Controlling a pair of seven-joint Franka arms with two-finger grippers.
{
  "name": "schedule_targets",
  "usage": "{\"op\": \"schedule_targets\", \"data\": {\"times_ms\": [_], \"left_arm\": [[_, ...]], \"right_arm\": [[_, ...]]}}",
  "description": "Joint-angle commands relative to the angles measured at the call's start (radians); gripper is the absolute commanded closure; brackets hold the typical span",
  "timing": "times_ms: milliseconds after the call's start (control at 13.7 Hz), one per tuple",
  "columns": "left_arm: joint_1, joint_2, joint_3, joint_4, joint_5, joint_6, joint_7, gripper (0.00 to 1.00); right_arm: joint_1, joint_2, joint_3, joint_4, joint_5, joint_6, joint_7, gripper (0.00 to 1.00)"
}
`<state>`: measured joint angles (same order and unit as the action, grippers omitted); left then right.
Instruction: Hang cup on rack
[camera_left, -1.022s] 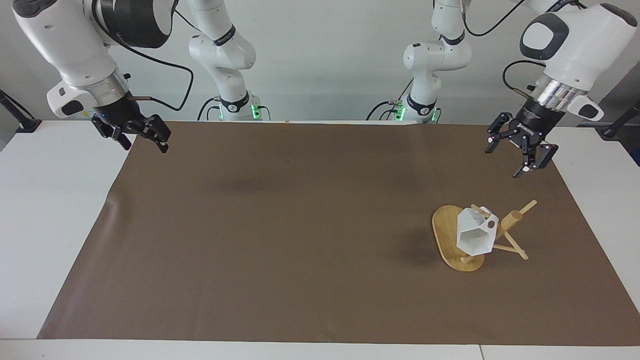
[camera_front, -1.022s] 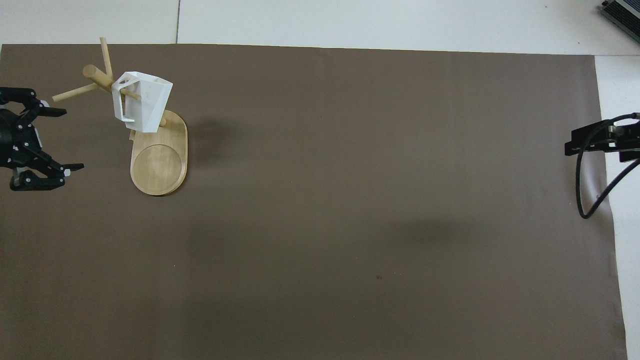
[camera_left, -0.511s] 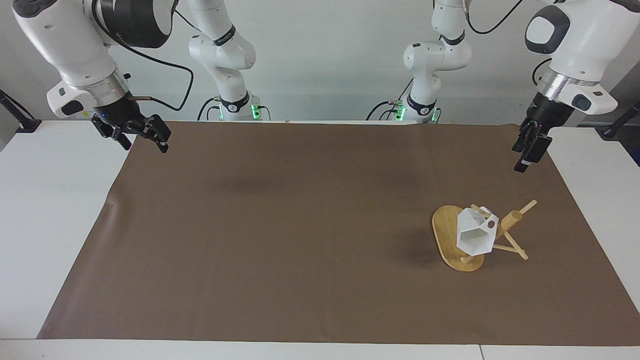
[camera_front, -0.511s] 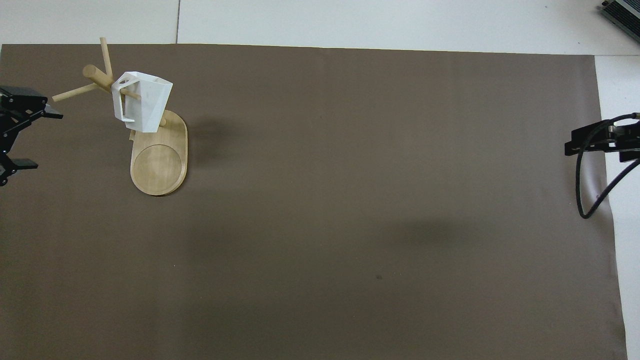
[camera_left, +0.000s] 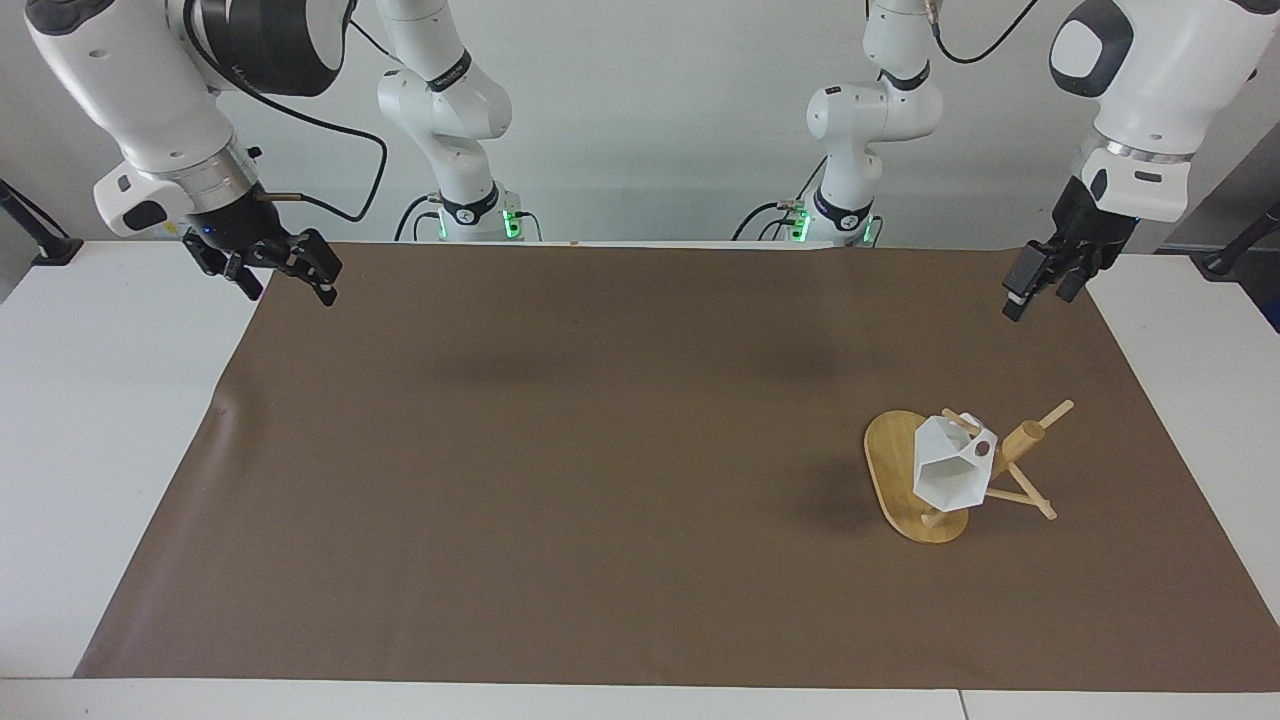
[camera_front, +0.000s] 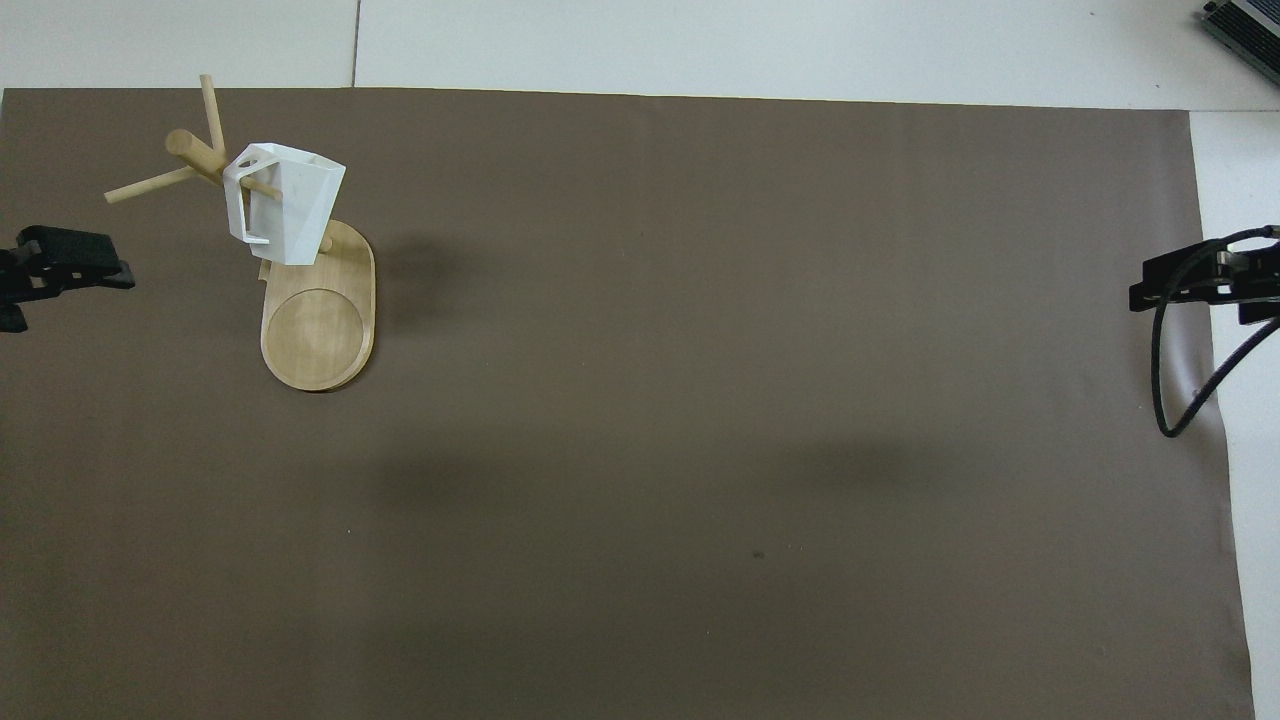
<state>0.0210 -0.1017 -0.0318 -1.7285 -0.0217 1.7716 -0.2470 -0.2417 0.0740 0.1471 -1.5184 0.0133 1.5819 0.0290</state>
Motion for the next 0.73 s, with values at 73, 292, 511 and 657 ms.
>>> {"op": "schedule_targets", "data": {"times_ms": [73, 292, 511, 657], "left_arm": [[-0.003, 0.016, -0.011, 0.076, 0.028, -0.158, 0.139, 0.0], [-0.007, 0.002, -0.013, 0.043, 0.02, -0.149, 0.143, 0.0], [-0.007, 0.002, -0.013, 0.044, 0.02, -0.149, 0.133, 0.0], [-0.004, 0.004, -0.011, 0.05, 0.02, -0.149, 0.144, 0.0]], "right_arm": [[-0.005, -0.017, 0.002, -0.014, 0.004, -0.007, -0.017, 0.0], [-0.005, -0.017, 0.002, -0.014, 0.004, -0.007, -0.017, 0.0], [-0.005, -0.019, 0.002, -0.014, 0.004, -0.008, -0.017, 0.0], [-0.005, -0.017, 0.002, -0.014, 0.004, -0.007, -0.017, 0.0]]}}
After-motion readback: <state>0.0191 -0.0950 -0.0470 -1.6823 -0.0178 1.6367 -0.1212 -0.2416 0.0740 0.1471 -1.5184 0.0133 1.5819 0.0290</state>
